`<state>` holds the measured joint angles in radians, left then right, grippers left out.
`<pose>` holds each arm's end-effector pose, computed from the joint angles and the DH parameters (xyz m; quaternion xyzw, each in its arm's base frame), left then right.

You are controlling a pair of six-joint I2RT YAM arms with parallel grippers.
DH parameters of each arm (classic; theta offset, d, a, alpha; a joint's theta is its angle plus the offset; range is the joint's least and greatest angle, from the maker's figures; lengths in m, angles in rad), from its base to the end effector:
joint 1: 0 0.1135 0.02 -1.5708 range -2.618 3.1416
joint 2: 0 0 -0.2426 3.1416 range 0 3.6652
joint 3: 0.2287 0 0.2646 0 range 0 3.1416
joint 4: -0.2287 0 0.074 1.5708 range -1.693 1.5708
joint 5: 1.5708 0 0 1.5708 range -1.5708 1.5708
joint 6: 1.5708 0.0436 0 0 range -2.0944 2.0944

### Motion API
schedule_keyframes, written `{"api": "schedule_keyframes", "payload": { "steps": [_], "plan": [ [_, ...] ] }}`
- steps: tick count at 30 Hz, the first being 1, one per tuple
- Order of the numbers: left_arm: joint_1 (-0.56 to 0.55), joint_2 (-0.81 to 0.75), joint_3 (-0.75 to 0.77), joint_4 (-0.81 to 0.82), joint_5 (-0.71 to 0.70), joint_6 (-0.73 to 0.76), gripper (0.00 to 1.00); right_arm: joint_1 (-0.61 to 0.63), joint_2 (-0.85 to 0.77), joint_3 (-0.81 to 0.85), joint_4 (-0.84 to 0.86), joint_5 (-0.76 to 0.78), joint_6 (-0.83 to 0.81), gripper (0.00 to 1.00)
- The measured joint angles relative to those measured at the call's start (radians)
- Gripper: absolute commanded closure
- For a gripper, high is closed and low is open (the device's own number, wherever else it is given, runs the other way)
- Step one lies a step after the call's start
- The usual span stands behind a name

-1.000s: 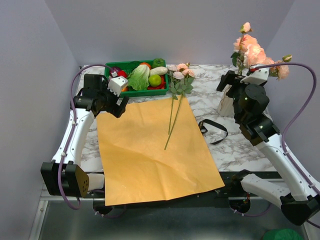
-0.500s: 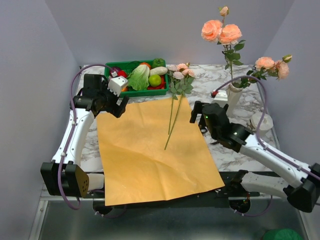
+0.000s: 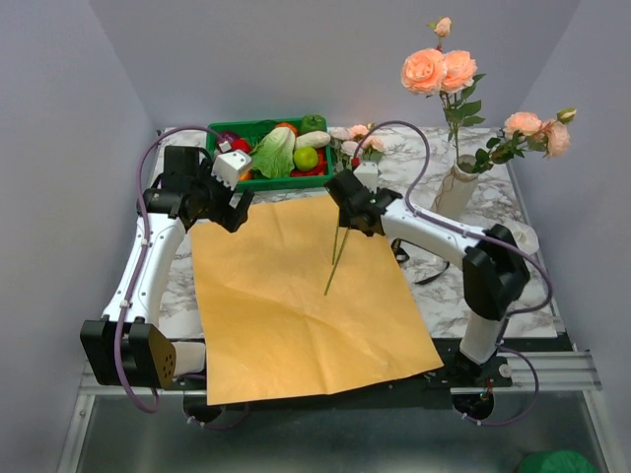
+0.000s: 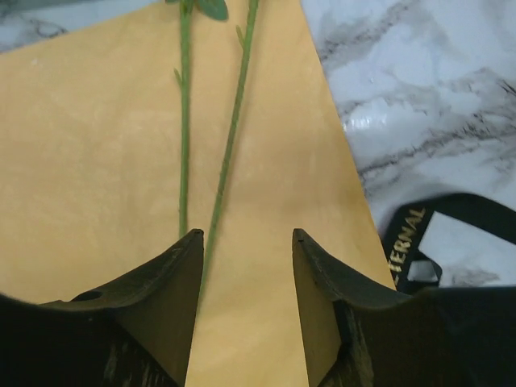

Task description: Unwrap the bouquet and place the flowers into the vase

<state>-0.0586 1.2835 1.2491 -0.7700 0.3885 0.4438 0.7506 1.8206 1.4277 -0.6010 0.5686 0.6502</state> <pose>0.2887 -0.0335 0.3149 0.2961 0.8635 -0.1055 0.3943 0.3096 0.2566 0.2125 0.0335 0.9230 -0.0296 0.3821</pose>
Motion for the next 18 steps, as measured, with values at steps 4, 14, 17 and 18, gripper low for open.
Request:
{"api": "schedule_keyframes", "payload": {
  "steps": [4, 14, 17, 18],
  "plan": [
    [0.000, 0.000, 0.000, -0.008, 0.016, 0.002, 0.01, -0.074, 0.147, 0.159, -0.041, -0.069, -0.024, 0.41],
    [0.000, 0.000, -0.001, -0.019, 0.033, 0.016, 0.01, -0.157, 0.365, 0.401, -0.165, -0.148, -0.031, 0.45],
    [0.000, 0.000, -0.003, -0.022, 0.035, 0.021, 0.01, -0.157, 0.415, 0.448, -0.186, -0.158, -0.031, 0.45],
    [0.000, 0.000, -0.004, -0.024, 0.035, 0.022, 0.01, -0.157, 0.428, 0.457, -0.193, -0.164, -0.031, 0.45]
  ]
}}
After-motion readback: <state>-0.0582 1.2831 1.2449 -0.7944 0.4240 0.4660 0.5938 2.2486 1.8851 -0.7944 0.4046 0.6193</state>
